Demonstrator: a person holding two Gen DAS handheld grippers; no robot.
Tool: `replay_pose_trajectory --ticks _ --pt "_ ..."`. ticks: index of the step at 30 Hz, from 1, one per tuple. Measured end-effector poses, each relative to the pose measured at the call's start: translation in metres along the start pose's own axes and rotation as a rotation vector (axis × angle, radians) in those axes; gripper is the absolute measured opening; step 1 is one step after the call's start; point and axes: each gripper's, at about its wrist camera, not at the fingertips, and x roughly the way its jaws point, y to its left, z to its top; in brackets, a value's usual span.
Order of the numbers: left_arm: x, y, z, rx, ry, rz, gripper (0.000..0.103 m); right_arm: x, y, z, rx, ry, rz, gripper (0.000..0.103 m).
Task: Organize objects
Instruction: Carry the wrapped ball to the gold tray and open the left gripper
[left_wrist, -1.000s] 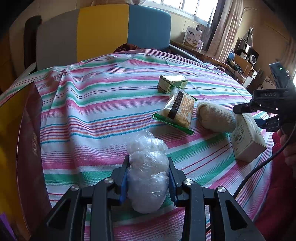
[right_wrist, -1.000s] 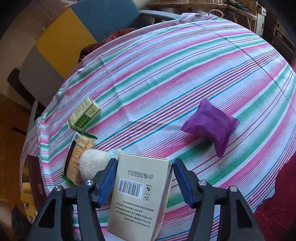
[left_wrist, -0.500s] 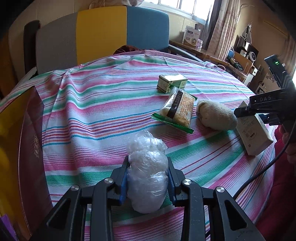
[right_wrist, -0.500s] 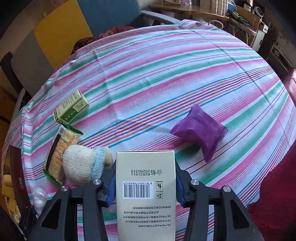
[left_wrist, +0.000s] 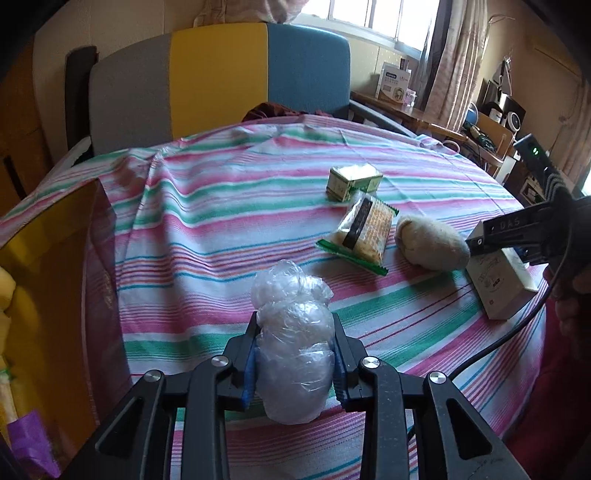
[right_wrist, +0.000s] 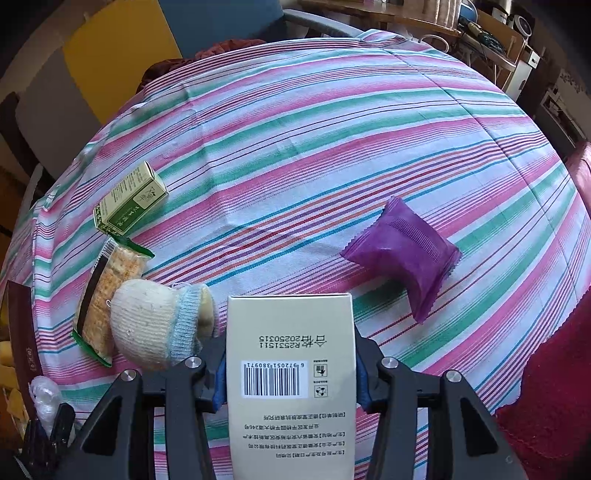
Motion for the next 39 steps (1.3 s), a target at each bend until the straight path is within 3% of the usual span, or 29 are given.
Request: replay_pose_trajectory --ticks 12,19,26,33,39 --pt "-0.042 0.013 0.01 -0.024 -0.074 0.008 0.033 0.001 -0.006 -0.001 -0.01 0.018 -0.021 0.05" --pt "-0.063 0.045 0.009 -0.101 -0.08 0.008 0.033 -0.001 -0.008 0.0 -0.027 0.008 -0.035 0.05" --pt "-0.097 0.133 0.001 -0.293 -0.095 0.003 0.033 -0.011 -0.008 -0.002 -0.037 -0.035 -0.036 0.05" --pt "-0.105 0.233 -0.028 -0.479 -0.046 0.107 0.033 -0.016 -0.006 0.003 -0.05 -0.066 -0.021 0.05" --pt "-0.085 0.257 -0.013 -0.475 -0.034 0.176 0.034 -0.02 -0.001 -0.002 -0.056 -0.073 -0.013 0.05"
